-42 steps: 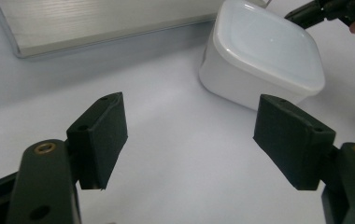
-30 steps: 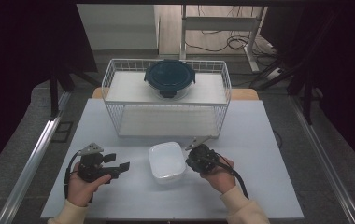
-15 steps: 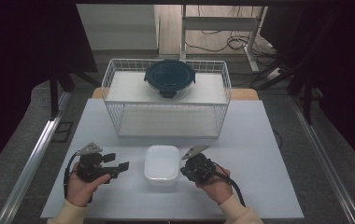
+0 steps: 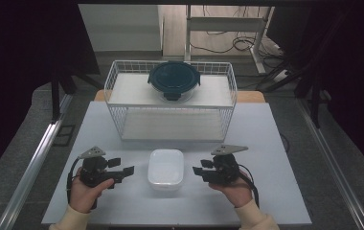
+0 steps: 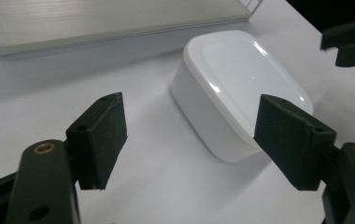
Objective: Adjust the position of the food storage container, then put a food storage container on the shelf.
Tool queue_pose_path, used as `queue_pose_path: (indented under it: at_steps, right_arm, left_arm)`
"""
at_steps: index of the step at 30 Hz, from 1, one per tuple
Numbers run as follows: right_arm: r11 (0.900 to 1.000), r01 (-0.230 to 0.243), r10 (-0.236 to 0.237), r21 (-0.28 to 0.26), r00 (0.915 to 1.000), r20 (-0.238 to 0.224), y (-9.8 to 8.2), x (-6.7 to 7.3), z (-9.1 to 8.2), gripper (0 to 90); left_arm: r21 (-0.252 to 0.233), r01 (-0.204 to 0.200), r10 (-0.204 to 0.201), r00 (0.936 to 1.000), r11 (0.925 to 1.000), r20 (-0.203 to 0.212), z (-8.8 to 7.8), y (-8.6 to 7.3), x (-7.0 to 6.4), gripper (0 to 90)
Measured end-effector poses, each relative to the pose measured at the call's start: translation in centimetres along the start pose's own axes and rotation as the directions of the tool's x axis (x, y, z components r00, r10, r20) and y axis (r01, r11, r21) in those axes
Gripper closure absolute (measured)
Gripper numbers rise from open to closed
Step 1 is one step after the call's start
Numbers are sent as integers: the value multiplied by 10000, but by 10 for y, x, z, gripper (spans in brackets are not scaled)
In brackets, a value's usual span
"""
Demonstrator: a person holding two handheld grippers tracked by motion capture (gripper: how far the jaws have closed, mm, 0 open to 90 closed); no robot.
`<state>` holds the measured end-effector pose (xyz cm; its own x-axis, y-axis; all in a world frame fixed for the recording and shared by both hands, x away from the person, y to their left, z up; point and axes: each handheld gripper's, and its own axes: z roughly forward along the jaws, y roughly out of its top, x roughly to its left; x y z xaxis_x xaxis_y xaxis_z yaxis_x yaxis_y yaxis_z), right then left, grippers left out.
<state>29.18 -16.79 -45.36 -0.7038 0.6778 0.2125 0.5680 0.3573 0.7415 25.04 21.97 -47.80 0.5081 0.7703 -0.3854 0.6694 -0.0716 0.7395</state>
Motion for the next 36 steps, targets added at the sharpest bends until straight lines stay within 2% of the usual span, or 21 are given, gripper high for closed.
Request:
queue_pose_path:
  at_steps: [1, 3, 4, 6, 8, 13, 16, 22, 27, 28, 30, 31, 32, 34, 35, 36]
  right_arm:
    - [9989, -408, 407, -229, 9992, -43, 0, -4, -2, 380]
    - [9983, -525, 523, -267, 9986, -82, 0, -6, -3, 357]
    - [9962, -804, 798, -336, 9966, -206, 0, -8, -4, 315]
    - [9942, -992, 969, -415, 9939, -534, 0, -10, -4, 306]
    - [9939, -1016, 991, -431, 9935, -565, 0, -11, -4, 304]
    - [9929, -1122, 1095, -394, 9918, -659, -1, -13, -2, 299]
    - [9918, -1205, 1173, -418, 9904, -732, 0, -13, 0, 299]
    - [9883, -1482, 1440, -350, 9842, -1030, 0, -13, 7, 324]
    - [9861, -1661, 1648, 3, 9783, -1257, 1, -12, 15, 352]
    - [9861, -1661, 1648, 3, 9783, -1257, 1, -12, 15, 352]
    - [9832, -1823, 1815, 79, 9730, -1422, 1, -12, 19, 367]
    - [9787, -2047, 2050, 181, 9658, -1590, 2, -13, 24, 377]
    - [9787, -2047, 2050, 181, 9658, -1590, 2, -13, 24, 377]
    - [9748, -2210, 2229, 299, 9596, -1715, 2, -14, 30, 387]
    - [9721, -2308, 2346, 418, 9564, -1737, 2, -14, 35, 398]
    - [9721, -2308, 2346, 418, 9564, -1737, 2, -14, 35, 398]
  left_arm:
    - [12, 6, -6, 10000, 10000, 46, 1, 0, -1, 250]
    - [14, 18, -18, 10000, 10000, 64, 1, 0, -1, 250]
    - [16, 45, -46, 9999, 10000, 89, 1, 0, -1, 250]
    - [13, 160, -160, 9997, 9999, 184, 1, 1, 0, 250]
    - [14, 215, -215, 9996, 9998, 207, 1, 1, 1, 250]
    - [78, 654, -656, 9969, 9978, 426, 3, 0, 1, 251]
    - [60, 689, -691, 9966, 9976, 459, 3, 2, 0, 251]
    - [134, 1089, -1096, 9910, 9940, 766, 10, 6, 1, 252]
    - [446, 1611, -1653, 9791, 9859, 1183, 21, 7, 4, 257]
    - [446, 1611, -1653, 9791, 9859, 1183, 21, 7, 4, 257]
    - [574, 1859, -1923, 9710, 9809, 1417, 27, 7, 6, 259]
    - [695, 2028, -2112, 9658, 9768, 1507, 32, 7, 8, 271]
    - [695, 2028, -2112, 9658, 9768, 1507, 32, 7, 8, 277]
    - [762, 2247, -2347, 9574, 9714, 1682, 37, 8, 9, 281]
    - [831, 2491, -2608, 9465, 9649, 1901, 42, 10, 11, 295]
    - [831, 2491, -2608, 9465, 9649, 1901, 42, 10, 11, 299]
